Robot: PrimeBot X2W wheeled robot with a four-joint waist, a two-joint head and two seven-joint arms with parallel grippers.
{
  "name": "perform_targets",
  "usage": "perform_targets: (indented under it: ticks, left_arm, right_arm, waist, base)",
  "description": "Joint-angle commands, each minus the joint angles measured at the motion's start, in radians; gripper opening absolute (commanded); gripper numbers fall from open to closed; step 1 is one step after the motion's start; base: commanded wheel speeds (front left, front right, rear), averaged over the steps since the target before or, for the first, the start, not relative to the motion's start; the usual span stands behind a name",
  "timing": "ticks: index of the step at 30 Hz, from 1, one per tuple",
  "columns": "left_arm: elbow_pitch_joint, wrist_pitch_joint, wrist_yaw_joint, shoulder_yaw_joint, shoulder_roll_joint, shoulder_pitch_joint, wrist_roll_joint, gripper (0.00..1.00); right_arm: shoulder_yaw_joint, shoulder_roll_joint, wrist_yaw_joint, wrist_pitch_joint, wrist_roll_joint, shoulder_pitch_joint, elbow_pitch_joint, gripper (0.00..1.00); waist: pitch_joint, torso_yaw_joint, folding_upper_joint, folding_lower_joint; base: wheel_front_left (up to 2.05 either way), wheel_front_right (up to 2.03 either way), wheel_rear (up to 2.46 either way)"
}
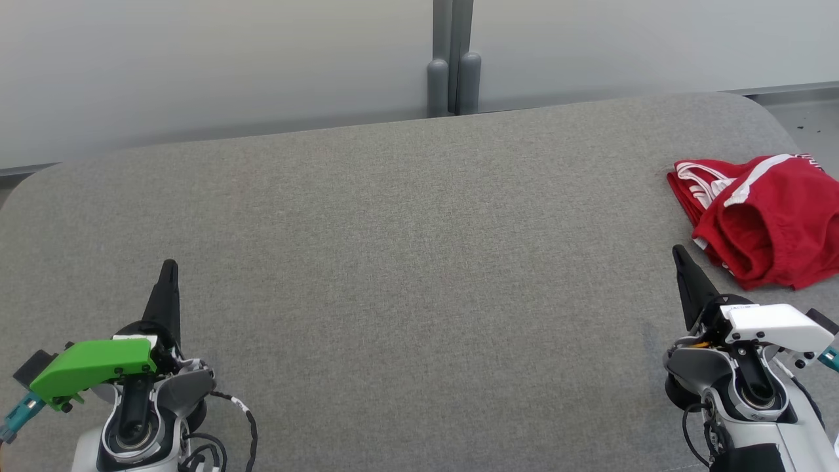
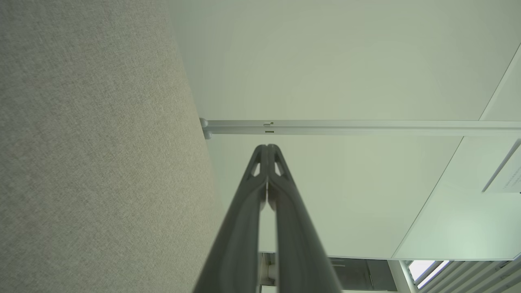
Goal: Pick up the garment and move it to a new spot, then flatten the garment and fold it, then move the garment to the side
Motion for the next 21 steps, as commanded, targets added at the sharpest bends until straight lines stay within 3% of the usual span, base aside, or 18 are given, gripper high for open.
perform_targets:
  ticks: [1,21]
  left_arm:
    - [-0.001,0.002,0.0,0.001,0.001,-0.014,-0.01,0.0]
    - [-0.001,0.002,0.0,0.001,0.001,-0.014,-0.01,0.0]
  right_arm:
    - [-0.002,-0.005,0.001,0.005,0.003,-0.008,0.0,0.0]
    - [-0.002,-0.005,0.001,0.005,0.003,-0.008,0.0,0.0]
  waist:
    - [0.0,0.0,0.0,0.0]
    - [0.0,0.0,0.0,0.0]
  base:
    - [0.0,0.0,0.0]
    - [0.0,0.0,0.0]
